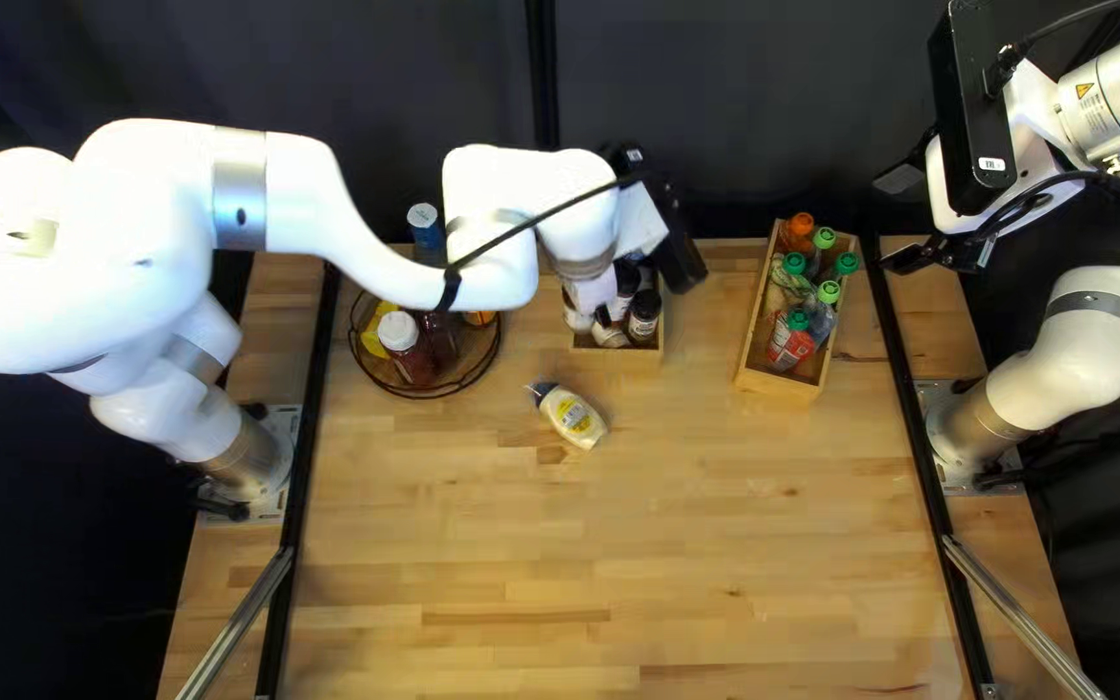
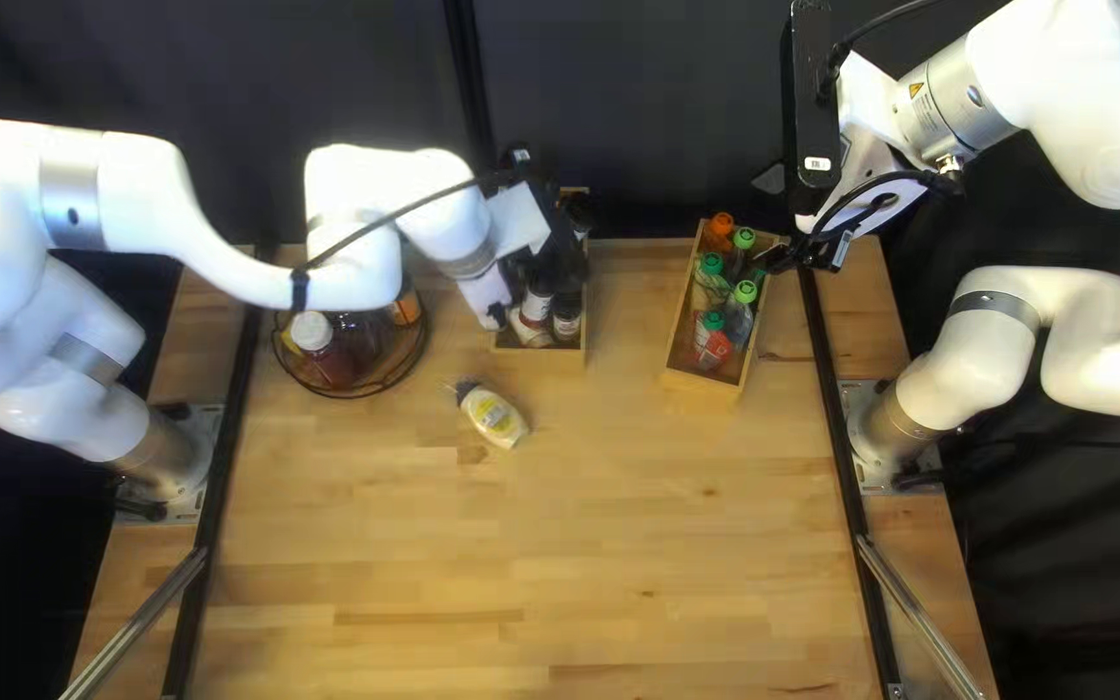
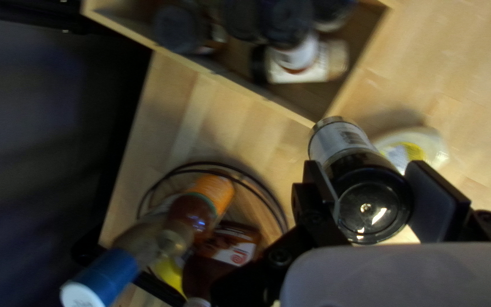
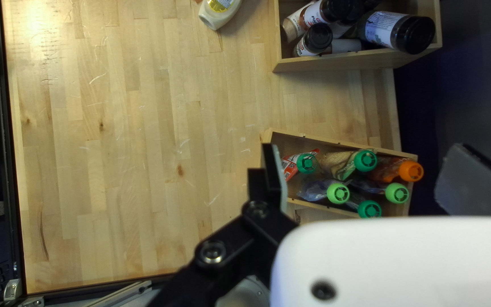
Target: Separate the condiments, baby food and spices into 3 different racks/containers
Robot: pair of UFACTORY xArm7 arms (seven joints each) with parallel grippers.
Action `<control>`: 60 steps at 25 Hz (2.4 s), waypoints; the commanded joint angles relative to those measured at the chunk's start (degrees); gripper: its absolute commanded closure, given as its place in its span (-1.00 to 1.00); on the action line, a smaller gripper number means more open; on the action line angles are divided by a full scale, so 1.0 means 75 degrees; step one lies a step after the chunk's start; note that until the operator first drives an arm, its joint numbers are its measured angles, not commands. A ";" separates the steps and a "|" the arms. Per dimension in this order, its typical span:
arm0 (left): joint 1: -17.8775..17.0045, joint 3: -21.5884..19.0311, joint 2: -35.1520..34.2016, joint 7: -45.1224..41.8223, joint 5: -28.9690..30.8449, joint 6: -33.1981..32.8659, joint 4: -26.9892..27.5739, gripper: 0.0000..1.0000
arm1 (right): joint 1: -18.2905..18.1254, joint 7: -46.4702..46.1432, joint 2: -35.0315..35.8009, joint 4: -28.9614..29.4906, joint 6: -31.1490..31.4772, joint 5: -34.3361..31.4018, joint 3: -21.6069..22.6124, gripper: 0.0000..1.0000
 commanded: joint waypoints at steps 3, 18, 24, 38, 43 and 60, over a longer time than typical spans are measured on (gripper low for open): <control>0.0412 0.0093 0.0597 0.0355 -0.0460 -0.0187 0.0396 1.00 | 0.0000 0.0000 0.0000 0.0000 0.0000 0.0000 0.0000 -1.00; 0.1339 -0.0027 0.1878 0.1093 -0.1446 -0.0412 0.1381 0.13 | 0.0000 0.0000 0.0000 0.0000 0.0000 0.0000 0.0000 -1.00; 0.1249 -0.0084 0.1671 0.1115 -0.1486 -0.0249 0.1304 -1.00 | 0.0000 0.0000 0.0000 0.0000 0.0000 0.0000 0.0000 -1.00; 0.0361 -0.0688 -0.0063 0.2030 -0.1213 0.0681 0.0604 -1.00 | 0.0000 0.0000 0.0000 0.0000 0.0000 0.0000 0.0000 -1.00; -0.0025 -0.1084 -0.1149 0.3030 -0.1136 0.0459 -0.0535 -1.00 | 0.0000 0.0000 0.0000 0.0000 0.0000 0.0000 0.0000 -1.00; -0.0681 -0.1867 -0.0122 0.7436 -0.1813 -0.0663 -0.1237 -1.00 | 0.0000 0.0000 0.0000 0.0000 0.0000 0.0000 0.0000 -1.00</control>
